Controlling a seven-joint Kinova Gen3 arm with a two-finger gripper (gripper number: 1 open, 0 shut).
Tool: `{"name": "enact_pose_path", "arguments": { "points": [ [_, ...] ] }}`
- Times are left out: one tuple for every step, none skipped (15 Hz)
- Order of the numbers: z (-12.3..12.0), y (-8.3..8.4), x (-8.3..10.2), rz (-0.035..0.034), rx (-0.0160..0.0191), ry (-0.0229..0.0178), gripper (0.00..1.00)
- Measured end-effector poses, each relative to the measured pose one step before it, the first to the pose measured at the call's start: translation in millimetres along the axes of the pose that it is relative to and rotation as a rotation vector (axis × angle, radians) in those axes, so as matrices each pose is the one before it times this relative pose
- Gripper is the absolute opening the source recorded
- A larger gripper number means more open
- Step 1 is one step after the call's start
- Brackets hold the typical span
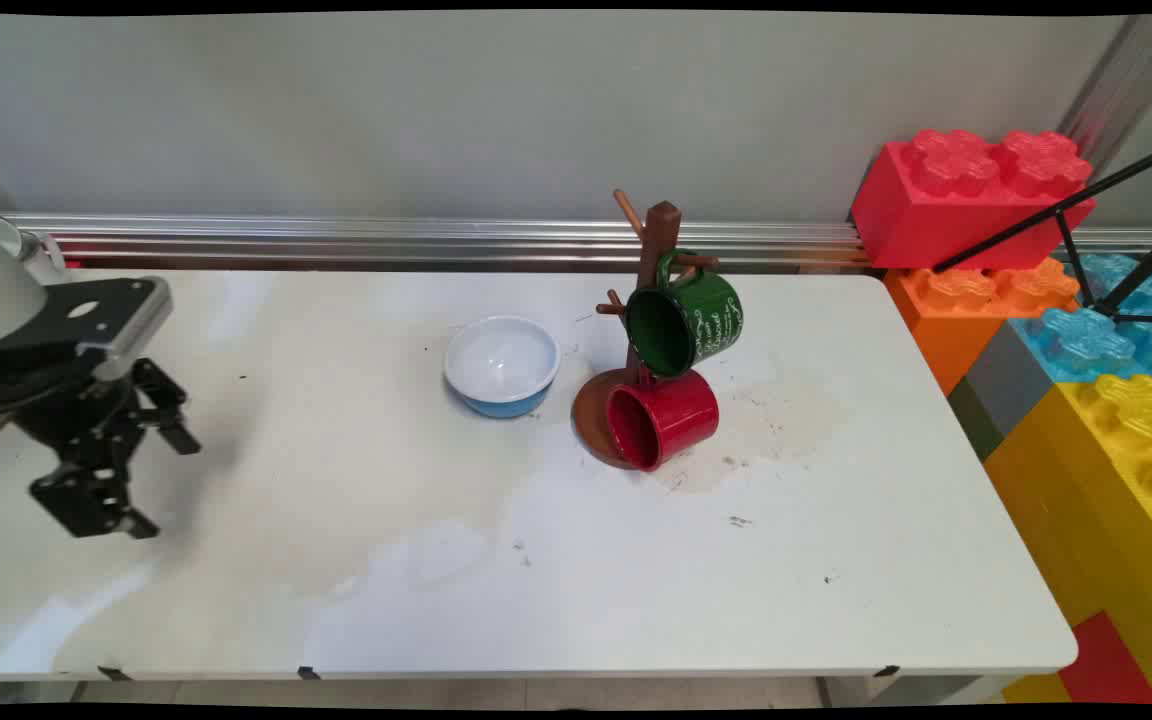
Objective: Pick up the green mug from the rack
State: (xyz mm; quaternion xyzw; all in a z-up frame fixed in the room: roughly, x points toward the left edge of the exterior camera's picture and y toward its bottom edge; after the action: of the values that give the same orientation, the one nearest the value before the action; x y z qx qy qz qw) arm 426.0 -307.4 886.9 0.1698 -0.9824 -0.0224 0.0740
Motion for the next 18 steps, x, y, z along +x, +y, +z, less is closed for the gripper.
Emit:
{"name": "enact_pose_path", "arguments": {
  "points": [
    [0.6,-0.76,3.71,-0.00423,0.00372,0.017,1.0],
    [0.76,-1.44,7.32,-0.00889,0.00651,0.02841,1.0],
    [0.62,-0.64,5.83,-0.00933,0.00272,0.02145,1.0],
    [0.66,-0.41,9.22,-0.01537,0.00425,0.03182,1.0],
    [0.55,0.23,12.37,-0.02162,0.00399,0.03878,1.0],
    [0.54,0.97,13.15,-0.02461,0.00477,0.03679,1.0],
    [0.21,1.48,11.76,-0.02074,0.00694,0.02809,1.0],
    [0.16,1.17,8.18,-0.01404,0.00637,0.01753,1.0],
    [0.19,1.94,12.28,-0.02031,0.01103,0.0222,1.0],
    [-0.05,1.3,6.47,-0.01015,0.0068,0.00971,1.0],
    [0.01,3.25,14.65,-0.02406,0.01536,0.01948,1.0],
    [0.0,4.59,14.43,-0.02544,0.01392,0.01588,1.0],
    [0.09,5.6,13.93,-0.02731,0.01078,0.01331,1.0],
    [0.3,5.21,11.48,-0.02406,0.00727,0.00998,1.0],
    [0.2,4.04,7.82,-0.01682,0.00377,0.00708,1.0],
    [0.28,6.15,10.94,-0.02548,0.0047,0.01024,1.0],
    [0.32,4.39,7.69,-0.01662,0.00214,0.00772,1.0],
    [0.65,6.45,11.29,-0.02225,0.0022,0.01169,1.0]
  ]
}}
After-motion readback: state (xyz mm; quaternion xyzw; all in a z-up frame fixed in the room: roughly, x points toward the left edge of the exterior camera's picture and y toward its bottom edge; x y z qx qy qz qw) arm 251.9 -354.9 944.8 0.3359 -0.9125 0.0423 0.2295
